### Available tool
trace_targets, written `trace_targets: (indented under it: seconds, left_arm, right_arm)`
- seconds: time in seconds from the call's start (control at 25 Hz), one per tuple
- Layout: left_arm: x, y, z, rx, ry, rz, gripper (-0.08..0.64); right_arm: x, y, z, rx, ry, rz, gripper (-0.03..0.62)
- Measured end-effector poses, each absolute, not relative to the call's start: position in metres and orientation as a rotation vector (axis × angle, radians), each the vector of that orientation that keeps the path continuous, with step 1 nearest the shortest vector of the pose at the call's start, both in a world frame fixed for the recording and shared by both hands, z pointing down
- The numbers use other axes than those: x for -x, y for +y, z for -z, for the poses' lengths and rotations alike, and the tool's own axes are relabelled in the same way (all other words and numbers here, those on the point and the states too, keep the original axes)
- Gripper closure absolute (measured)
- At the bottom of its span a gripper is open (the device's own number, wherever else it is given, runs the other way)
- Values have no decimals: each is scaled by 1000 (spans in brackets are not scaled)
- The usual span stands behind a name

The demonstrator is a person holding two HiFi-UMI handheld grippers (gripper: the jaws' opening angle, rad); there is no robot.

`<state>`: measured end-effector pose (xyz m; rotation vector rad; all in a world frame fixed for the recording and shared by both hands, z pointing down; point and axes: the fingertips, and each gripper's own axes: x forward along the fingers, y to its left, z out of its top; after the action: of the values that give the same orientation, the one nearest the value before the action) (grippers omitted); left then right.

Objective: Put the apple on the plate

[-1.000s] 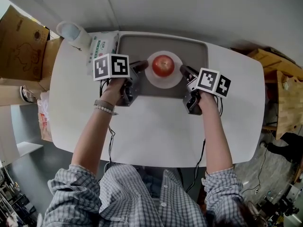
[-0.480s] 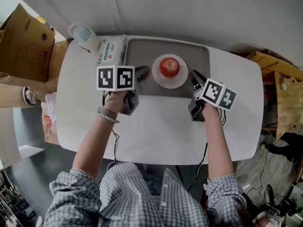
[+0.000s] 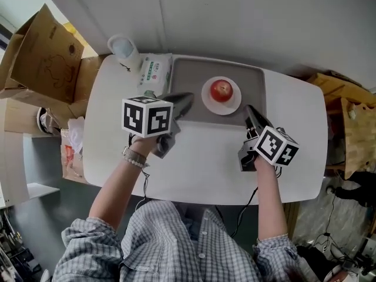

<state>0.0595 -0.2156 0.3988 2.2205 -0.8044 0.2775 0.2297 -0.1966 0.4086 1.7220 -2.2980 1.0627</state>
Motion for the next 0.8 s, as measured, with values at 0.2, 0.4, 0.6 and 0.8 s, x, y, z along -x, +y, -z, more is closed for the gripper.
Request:
trace_targets:
  seconds: [0.2, 0.4, 0.6, 0.8]
  left_arm:
    - [-48, -188, -368, -2334, -800, -282, 552]
    - [-36, -160, -343, -2410, -799, -266, 552]
    - [-30, -137, -319, -2497, -794, -275, 552]
    - [-22, -110, -300, -2541, -787, -242, 552]
  right_arm:
    - [-218, -167, -380, -1722, -2335, -921, 561]
    - [-210, -142, -349, -1755, -2343, -768, 561]
    - [-189, -123, -326, -1676, -2296, -465, 561]
    - [-172, -106, -307, -1680, -2323, -392, 561]
